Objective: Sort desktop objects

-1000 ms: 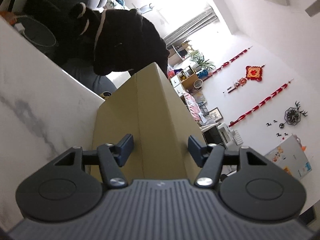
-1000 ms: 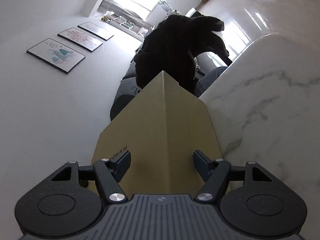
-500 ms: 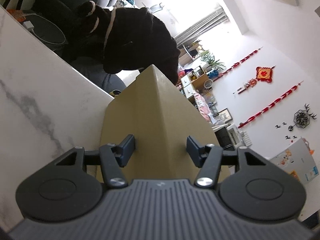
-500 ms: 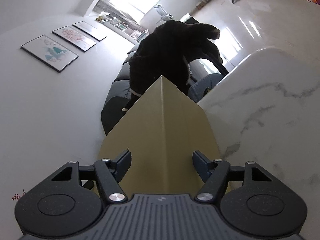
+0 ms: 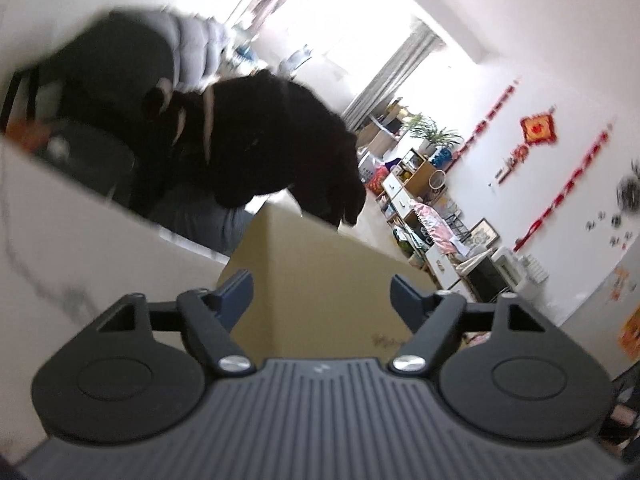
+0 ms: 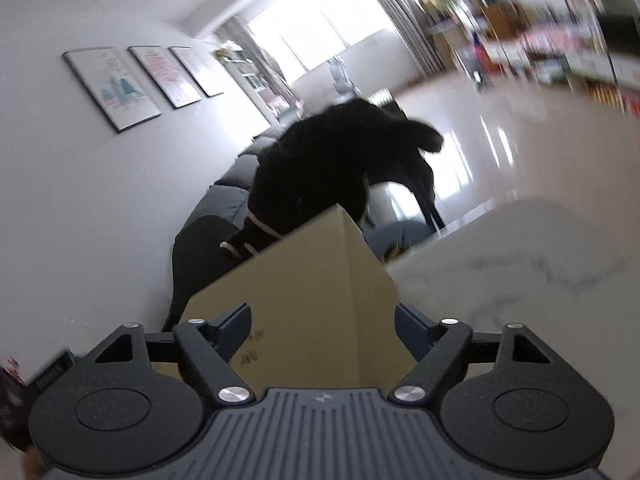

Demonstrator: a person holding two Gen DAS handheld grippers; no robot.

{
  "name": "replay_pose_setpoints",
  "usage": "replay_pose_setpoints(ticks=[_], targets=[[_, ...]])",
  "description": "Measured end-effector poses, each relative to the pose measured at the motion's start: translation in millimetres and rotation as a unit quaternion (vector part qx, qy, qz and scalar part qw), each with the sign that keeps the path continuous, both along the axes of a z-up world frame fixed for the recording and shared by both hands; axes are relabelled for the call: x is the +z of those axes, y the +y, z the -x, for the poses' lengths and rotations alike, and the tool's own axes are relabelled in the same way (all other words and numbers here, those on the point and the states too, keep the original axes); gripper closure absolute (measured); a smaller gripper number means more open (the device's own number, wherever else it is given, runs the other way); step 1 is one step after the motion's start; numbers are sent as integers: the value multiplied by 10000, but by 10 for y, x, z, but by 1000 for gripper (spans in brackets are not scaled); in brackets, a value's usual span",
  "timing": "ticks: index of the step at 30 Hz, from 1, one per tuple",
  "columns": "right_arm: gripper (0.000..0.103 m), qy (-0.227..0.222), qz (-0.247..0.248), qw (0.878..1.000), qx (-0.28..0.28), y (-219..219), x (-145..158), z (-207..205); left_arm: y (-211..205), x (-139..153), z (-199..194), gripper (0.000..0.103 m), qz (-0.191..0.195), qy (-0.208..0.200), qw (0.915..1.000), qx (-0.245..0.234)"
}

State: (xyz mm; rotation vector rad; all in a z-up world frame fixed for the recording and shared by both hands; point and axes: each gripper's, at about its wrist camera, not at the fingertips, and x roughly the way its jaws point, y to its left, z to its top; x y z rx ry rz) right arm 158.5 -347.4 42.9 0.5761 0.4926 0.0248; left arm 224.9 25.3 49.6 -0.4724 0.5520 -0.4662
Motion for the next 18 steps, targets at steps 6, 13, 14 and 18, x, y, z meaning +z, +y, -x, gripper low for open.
replay_pose_setpoints(ticks=[6,13,14,18], targets=[[16,-24,802,9968,19,298,95,-240,-374,79,-137,23,-670,-208,9973,-220],[13,157,1503,9885,-46,553,31,-615,-481,-37,-269,19,-998,-42,9948,-201],[12,173,1557,9876,-47,573,17,-652,-483,-56,-275,19,-1001,6,9948,-197],[10,346,1513,9879,3,601,-56,-772,-513,-57,-253,13,-1054,-20,9942,-209]])
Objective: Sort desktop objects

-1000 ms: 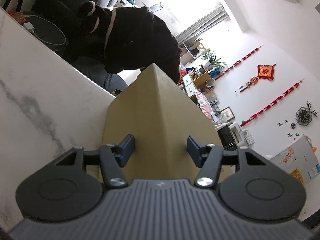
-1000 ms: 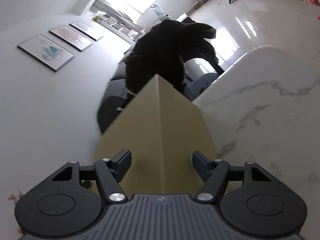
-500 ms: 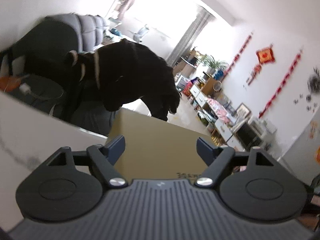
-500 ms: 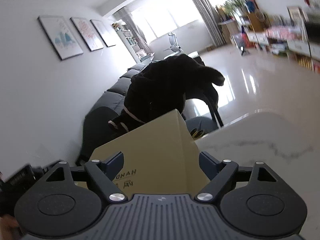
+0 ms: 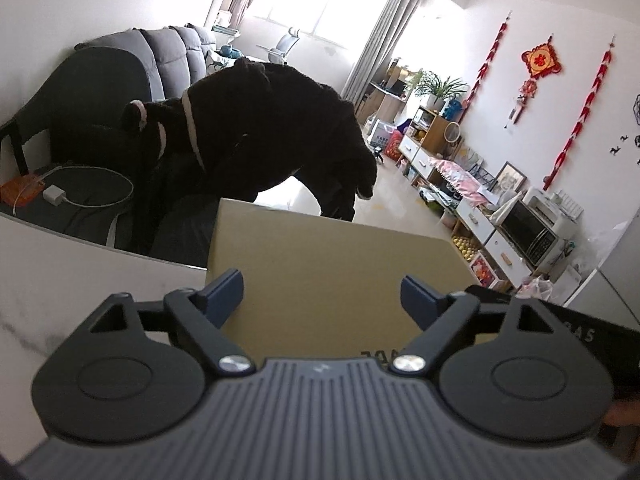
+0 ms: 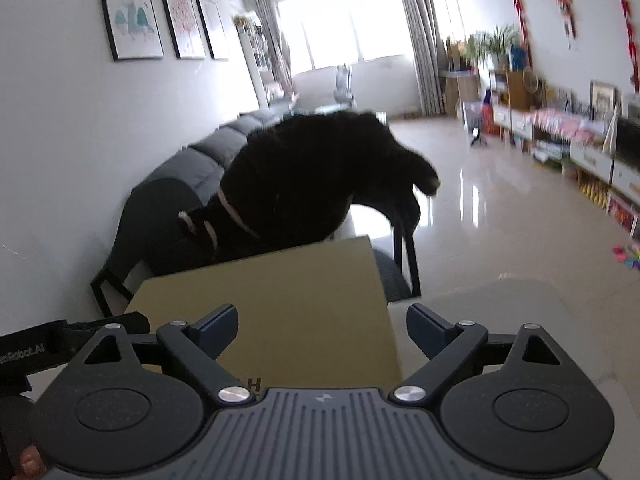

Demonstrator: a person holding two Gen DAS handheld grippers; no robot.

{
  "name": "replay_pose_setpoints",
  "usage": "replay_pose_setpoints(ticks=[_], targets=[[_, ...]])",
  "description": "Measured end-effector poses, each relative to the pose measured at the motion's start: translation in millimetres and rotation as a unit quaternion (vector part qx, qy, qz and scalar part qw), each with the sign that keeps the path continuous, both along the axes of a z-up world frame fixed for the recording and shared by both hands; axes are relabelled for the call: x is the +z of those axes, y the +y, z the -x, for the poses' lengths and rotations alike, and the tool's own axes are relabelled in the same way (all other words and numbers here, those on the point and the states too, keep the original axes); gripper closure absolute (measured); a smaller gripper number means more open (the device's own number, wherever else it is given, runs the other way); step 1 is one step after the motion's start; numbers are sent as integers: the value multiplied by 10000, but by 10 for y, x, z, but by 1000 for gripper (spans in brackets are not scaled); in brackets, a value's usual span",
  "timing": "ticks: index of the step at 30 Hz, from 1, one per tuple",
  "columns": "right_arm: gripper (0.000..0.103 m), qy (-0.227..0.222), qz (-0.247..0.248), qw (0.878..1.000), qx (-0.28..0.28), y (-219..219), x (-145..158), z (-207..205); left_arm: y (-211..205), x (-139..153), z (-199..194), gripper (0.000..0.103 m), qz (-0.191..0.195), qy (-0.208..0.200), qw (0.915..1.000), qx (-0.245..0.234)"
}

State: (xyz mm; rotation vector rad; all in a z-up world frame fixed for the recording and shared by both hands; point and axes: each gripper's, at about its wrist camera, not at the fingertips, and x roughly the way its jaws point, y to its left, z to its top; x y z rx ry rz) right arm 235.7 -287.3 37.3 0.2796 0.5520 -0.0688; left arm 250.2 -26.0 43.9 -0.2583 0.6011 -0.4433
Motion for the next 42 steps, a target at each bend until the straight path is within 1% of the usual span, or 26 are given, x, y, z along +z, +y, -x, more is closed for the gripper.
replay_pose_setpoints(ticks=[3,5,11,16,18,20,26,30,32,34,37,42], targets=[[9,189,-47,9998,-4,23,-49,-83,-27,6,12,8,-61,-11,10000,-39],[9,346,-98,9993,-43,24,-92,-123,-61,18,21,7,-157,-1,9999,-59],[9,638,-581,9962,-104,-86,-178,-200,-200,47,37,1,-569,18,9983,-135],[7,922,-1177,9887,-103,-230,-244,-285,-279,56,44,0,-868,29,9961,-150],[7,985,-1308,9864,-96,-256,-253,-300,-304,44,47,0,-939,31,9955,-147],[7,995,-1320,9862,-91,-264,-246,-292,-312,46,49,0,-987,28,9950,-147],[5,984,-1245,9872,-143,-249,-213,-258,-328,62,64,0,-1106,21,9938,-144],[2,984,-1044,9894,-230,-214,-187,-253,-420,36,68,0,-1338,3,9910,-71],[1,969,-862,9909,-351,-175,-158,-214,-422,48,99,0,-1342,15,9910,-5],[1,949,-653,9922,-486,-126,-126,-159,-401,77,167,0,-1186,50,9929,14],[0,879,-332,9948,-388,-33,-82,-56,-375,120,277,0,-986,74,9951,37],[0,470,181,9980,-390,109,31,194,-388,218,548,0,-1257,-291,9915,141]])
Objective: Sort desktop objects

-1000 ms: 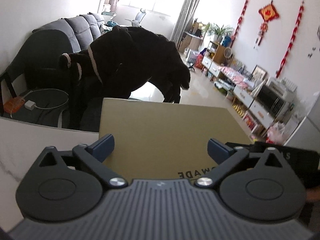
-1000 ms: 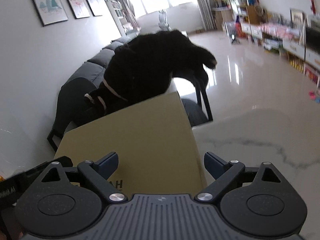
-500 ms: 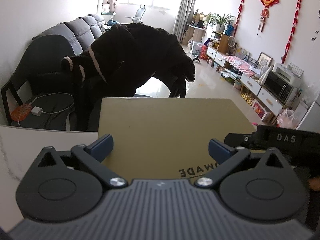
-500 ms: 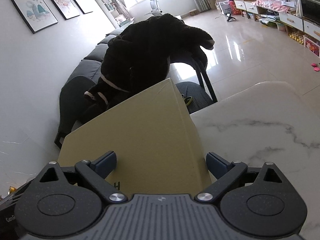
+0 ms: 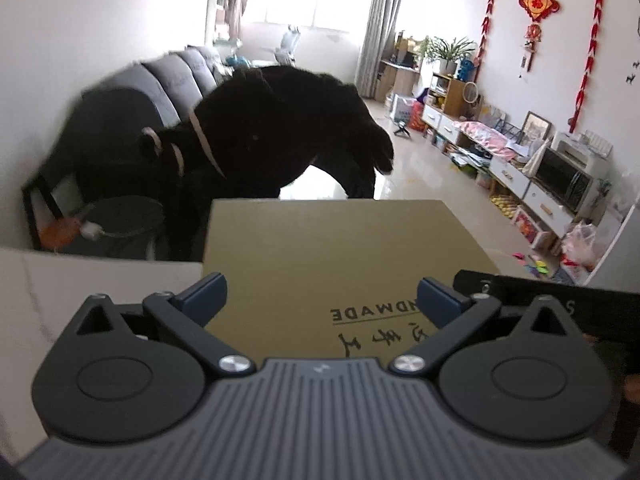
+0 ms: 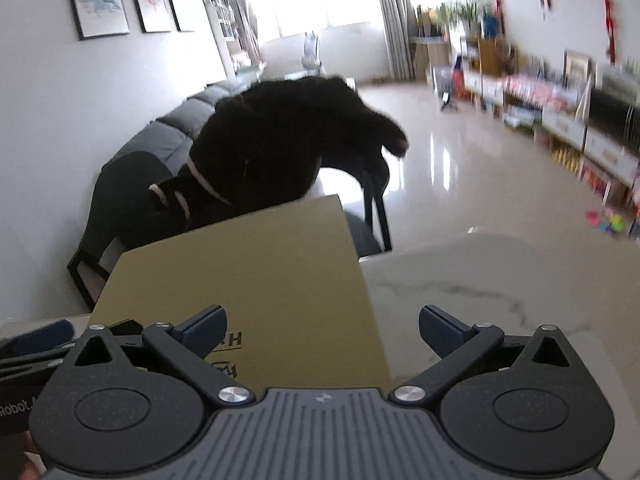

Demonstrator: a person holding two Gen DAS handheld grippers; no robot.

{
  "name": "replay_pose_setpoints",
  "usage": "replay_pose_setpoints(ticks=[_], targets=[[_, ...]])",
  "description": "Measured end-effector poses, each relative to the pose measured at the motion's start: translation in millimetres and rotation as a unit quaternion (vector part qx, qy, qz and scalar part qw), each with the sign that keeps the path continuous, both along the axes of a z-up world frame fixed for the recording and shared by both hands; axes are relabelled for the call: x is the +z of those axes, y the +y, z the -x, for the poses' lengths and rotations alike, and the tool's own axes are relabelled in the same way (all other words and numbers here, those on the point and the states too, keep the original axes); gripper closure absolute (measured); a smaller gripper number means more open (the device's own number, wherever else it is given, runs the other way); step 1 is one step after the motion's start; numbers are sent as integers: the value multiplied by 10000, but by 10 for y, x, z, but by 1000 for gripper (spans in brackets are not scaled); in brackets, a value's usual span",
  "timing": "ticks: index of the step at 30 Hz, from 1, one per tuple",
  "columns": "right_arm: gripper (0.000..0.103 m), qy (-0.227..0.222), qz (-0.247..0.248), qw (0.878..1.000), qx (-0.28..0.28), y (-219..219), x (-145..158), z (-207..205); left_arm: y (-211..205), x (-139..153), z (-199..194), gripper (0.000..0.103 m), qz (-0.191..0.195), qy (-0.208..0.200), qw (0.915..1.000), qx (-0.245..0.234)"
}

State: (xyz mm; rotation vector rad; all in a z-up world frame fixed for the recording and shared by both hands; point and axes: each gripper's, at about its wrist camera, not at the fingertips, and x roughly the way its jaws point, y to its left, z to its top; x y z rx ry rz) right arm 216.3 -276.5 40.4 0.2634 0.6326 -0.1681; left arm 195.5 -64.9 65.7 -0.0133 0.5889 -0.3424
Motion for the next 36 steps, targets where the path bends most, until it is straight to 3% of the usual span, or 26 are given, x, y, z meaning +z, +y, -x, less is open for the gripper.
replay_pose_setpoints(ticks=[10,23,29,36], targets=[[0,-205,410,9988,-144,203,105,433,118,68,330,0,-227,-105,9993,268],[0,-556,556,9960,-423,347,142,1038,218,26,720,0,-245,-93,9977,619],[0,-734,442,9955,-416,391,38,1408,279,-160,970,0,-292,-106,9970,707],[0,-770,841,9927,-393,528,-175,1726,397,-443,1280,0,-131,212,9955,911]])
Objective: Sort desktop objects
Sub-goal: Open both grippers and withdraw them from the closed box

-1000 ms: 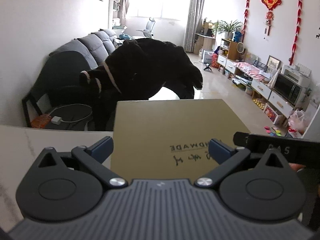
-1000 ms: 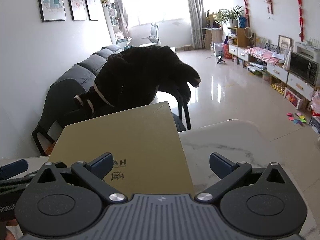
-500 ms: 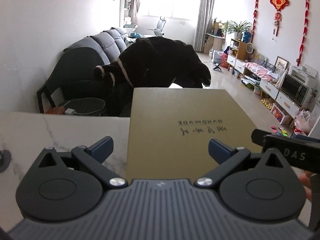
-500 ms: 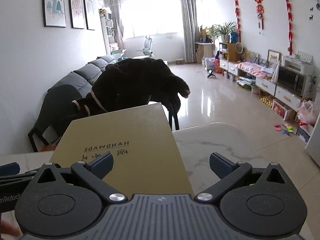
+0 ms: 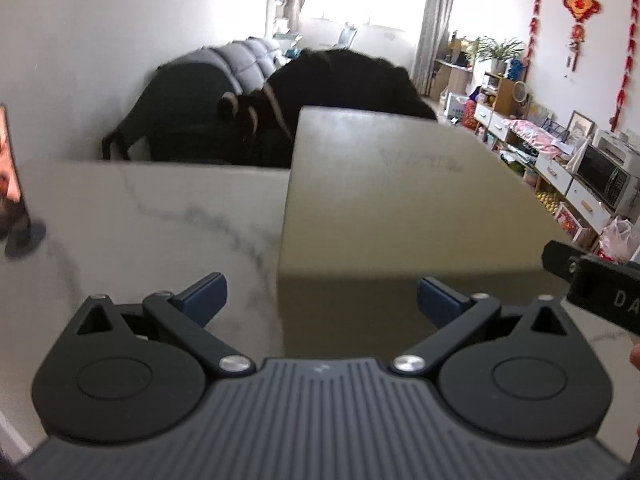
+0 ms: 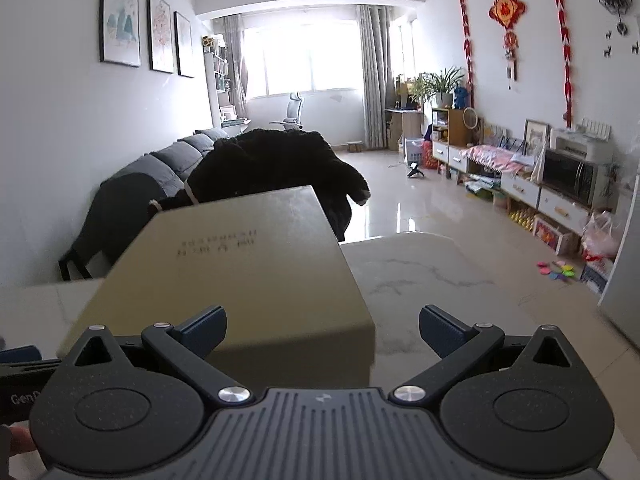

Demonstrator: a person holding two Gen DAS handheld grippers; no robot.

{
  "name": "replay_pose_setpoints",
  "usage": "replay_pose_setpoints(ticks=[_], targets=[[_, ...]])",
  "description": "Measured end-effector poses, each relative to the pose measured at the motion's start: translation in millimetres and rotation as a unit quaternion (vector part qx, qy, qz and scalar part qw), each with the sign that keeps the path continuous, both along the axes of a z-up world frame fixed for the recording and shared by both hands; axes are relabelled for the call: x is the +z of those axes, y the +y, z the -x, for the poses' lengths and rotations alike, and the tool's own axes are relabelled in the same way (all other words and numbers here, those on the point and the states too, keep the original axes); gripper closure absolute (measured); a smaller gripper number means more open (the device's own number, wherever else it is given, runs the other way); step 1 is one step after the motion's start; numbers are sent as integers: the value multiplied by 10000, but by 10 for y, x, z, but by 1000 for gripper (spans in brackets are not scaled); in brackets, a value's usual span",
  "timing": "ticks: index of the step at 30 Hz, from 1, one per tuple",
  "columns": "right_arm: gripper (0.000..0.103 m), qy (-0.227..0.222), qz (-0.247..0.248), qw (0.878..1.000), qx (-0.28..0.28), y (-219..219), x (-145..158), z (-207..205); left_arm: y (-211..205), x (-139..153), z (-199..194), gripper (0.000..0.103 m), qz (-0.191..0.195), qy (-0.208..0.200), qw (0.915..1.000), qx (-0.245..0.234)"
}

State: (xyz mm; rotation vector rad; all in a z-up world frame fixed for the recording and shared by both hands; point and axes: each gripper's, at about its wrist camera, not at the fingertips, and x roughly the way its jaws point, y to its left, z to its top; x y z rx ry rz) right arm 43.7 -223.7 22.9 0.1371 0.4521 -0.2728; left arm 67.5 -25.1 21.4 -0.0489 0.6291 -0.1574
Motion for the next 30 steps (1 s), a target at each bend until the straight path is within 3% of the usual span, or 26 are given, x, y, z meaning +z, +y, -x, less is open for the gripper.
replay_pose_setpoints(ticks=[13,22,30], targets=[[0,255,-73,9994,200,177,-416,404,90,-327,277,0,-143,165,9993,308],[0,107,134,9990,407,296,-449,552,45,-406,420,0,-173,-108,9982,566],[0,174,366,9987,317,343,-496,547,-14,-547,403,0,-311,51,9984,459]])
